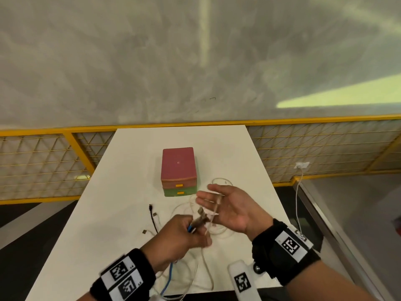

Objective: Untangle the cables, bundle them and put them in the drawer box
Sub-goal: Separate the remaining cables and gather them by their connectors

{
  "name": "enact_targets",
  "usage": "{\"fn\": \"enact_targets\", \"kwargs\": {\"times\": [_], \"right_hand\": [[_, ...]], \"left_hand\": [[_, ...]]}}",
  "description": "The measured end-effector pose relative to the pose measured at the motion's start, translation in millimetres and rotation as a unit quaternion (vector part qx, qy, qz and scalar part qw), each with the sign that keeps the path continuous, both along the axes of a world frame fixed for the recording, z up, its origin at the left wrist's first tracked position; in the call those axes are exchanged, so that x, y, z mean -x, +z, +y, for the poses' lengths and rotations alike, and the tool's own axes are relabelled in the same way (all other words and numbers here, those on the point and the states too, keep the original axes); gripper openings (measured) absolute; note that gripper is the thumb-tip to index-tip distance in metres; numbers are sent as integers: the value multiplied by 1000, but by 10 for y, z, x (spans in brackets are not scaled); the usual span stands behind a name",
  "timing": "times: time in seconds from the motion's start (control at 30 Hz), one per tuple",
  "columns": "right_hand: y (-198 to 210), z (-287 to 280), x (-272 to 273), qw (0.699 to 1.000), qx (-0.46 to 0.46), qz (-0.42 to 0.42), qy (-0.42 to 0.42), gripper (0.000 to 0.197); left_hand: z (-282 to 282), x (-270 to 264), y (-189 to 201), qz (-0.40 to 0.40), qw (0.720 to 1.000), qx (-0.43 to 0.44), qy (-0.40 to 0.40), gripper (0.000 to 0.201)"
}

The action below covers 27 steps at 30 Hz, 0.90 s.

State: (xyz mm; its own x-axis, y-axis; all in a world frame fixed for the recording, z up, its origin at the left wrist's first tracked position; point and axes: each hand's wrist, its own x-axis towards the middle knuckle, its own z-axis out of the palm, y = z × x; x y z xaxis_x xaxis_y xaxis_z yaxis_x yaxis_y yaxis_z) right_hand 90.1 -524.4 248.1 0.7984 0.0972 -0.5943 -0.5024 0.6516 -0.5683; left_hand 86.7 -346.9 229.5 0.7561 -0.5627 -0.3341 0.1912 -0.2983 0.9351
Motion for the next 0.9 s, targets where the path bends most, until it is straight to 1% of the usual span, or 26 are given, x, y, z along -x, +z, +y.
{"fn": "enact_targets", "kwargs": {"times": [0.07,0.13,0.2,0.27,0.3,0.33,0.4,0.43,0.47,0.5,0.53,0.57,0.6,0.63,0.67,0.7,0.73,0.8,0.83,0.9], "right_hand": [[-59,-178,-32,999,16,7,-46,15],[-109,-292,-39,998,55,5,-43,11],[-175,-342,-2,993,114,18,8,8],[-254,-353,88,976,183,36,115,11],[-311,-345,145,958,217,40,184,14],[-370,-327,199,933,248,41,259,18],[-469,-259,294,870,290,48,396,20],[-498,-210,326,845,298,58,441,19],[-517,-162,339,826,307,68,467,17],[-549,-124,323,815,332,71,469,16],[-623,-108,282,811,378,62,442,15],[-732,-111,219,805,443,42,392,14],[-849,-129,136,784,521,17,335,12],[-962,-154,48,750,596,-2,287,13],[-1076,-181,-27,719,647,-6,255,19],[-1186,-193,-102,702,670,-3,242,25],[-1287,-189,-154,689,683,2,243,30],[-1463,-142,-219,663,698,11,272,39],[-1551,-114,-224,646,707,16,288,42],[-1723,-73,-217,602,734,19,314,43]], "left_hand": [[153,-7,-75,8,996,-60,-64,19],[254,-26,-124,9,991,-97,-96,24],[326,-46,-123,11,983,-127,-131,35],[370,-56,-87,-12,973,-163,-165,34],[385,-69,-81,-30,971,-170,-164,30],[391,-82,-66,-44,974,-167,-145,25],[395,-126,-48,-24,991,-109,-67,18],[387,-144,-26,-2,997,-73,-23,22],[381,-165,-10,15,999,-46,18,25],[377,-190,3,21,998,-24,45,24],[366,-201,43,18,998,-12,62,21],[353,-201,80,15,997,2,72,19],[341,-200,103,12,996,17,84,23],[331,-204,119,13,995,37,95,28],[319,-199,144,18,992,56,109,34],[318,-204,162,24,989,80,122,41],[320,-201,187,28,986,100,128,47],[328,-211,226,26,984,121,131,53],[336,-215,234,26,983,128,132,55],[352,-237,242,28,981,137,136,57]]}}
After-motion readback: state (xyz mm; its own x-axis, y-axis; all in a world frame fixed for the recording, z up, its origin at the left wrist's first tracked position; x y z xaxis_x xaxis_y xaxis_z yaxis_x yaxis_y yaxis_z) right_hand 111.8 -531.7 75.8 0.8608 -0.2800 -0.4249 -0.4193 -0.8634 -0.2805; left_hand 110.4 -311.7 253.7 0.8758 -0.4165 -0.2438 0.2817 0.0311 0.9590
